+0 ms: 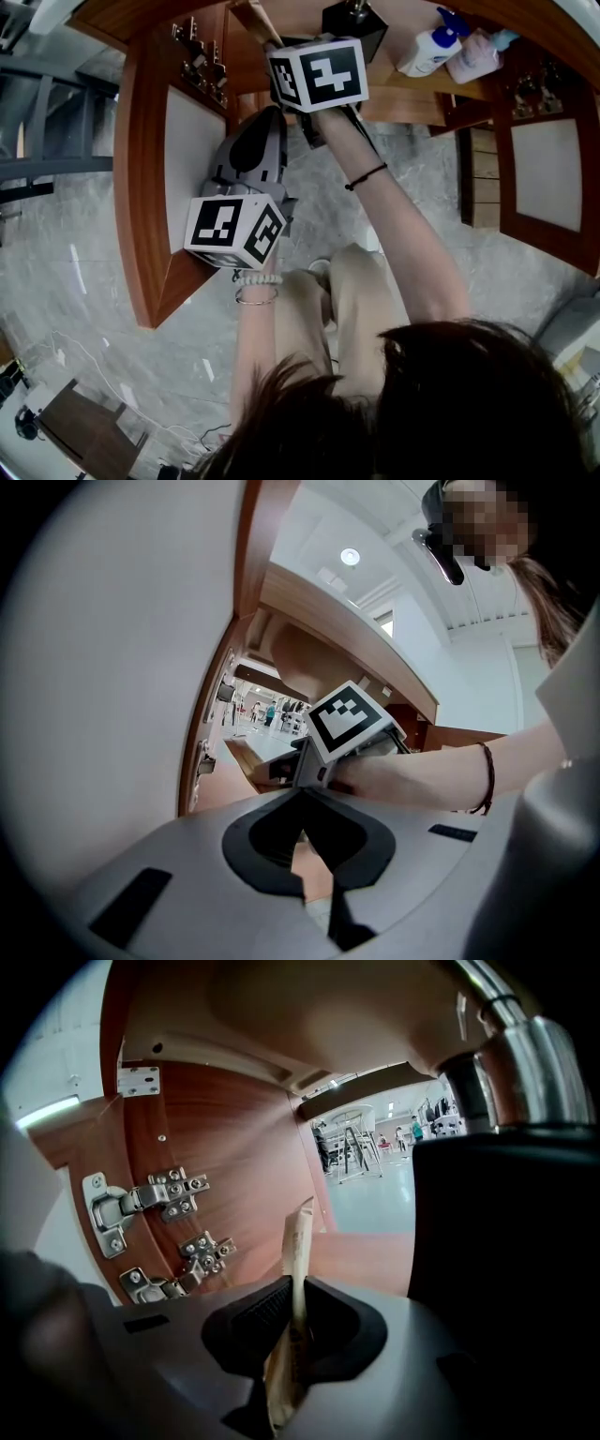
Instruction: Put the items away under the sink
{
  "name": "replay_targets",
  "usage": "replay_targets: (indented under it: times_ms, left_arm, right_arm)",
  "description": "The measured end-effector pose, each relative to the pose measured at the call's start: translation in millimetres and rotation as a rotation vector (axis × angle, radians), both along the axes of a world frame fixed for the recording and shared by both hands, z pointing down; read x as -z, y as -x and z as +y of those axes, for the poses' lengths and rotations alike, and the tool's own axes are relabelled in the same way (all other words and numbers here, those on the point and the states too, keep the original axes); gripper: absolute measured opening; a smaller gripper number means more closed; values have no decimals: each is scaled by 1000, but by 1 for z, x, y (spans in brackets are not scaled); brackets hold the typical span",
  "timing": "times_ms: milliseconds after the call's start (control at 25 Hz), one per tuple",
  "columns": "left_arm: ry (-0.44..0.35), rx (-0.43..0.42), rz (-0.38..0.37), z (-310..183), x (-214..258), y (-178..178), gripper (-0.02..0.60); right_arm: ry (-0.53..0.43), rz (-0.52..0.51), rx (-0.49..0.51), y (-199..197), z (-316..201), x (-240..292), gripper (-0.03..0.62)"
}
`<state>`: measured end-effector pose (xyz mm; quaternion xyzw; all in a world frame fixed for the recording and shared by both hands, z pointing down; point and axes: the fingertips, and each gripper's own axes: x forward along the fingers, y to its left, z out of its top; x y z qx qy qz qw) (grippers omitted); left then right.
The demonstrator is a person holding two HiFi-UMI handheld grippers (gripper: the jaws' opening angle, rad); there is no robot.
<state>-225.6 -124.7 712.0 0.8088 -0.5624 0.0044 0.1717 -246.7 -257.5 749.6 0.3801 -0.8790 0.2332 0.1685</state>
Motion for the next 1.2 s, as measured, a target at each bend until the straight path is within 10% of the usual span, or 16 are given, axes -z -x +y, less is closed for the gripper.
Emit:
replay_targets:
  times_ms: [1200]
  left_arm:
    - [20,-37,-5,27,34,-27,2]
  right_arm:
    - [-105,-108,102,-11,31,48,127]
